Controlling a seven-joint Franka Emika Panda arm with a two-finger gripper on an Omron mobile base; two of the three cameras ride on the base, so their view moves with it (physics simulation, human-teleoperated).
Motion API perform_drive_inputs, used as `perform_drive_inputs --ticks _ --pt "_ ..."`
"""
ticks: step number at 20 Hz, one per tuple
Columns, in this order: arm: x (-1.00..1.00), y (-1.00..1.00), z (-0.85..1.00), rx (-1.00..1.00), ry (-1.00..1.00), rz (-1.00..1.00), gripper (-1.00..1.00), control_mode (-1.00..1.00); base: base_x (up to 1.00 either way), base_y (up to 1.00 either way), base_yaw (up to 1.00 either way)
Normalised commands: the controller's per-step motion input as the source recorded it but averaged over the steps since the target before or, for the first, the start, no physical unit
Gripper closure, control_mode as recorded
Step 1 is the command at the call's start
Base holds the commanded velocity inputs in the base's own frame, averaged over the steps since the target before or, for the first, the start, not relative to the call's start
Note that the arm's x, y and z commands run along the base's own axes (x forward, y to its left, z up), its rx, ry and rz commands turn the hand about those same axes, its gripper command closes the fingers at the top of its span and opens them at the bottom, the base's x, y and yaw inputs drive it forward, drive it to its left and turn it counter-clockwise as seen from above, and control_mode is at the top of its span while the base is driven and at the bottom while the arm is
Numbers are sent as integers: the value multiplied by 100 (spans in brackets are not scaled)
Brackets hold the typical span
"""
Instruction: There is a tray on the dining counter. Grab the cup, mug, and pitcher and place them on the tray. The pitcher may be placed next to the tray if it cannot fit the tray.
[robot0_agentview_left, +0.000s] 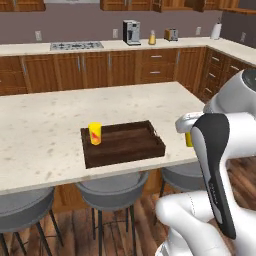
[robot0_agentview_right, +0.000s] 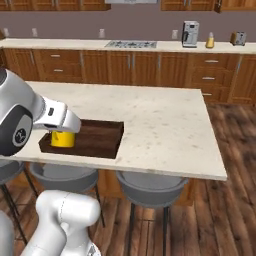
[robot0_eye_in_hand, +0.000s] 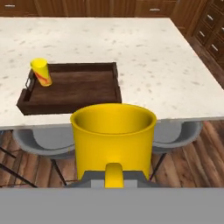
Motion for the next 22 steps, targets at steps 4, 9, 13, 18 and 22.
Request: perform_drive_inputs --ticks 4,9,13,18,22 --pt "0 0 0 0 0 0 100 100 16 65 -17" --pt "0 0 0 0 0 0 100 100 9 17 2" --pt "0 0 0 0 0 0 100 100 15 0 13" --pt "26 0 -33 0 5 19 100 -100 5 0 6" --pt "66 0 -44 3 6 47 100 -100 0 0 0"
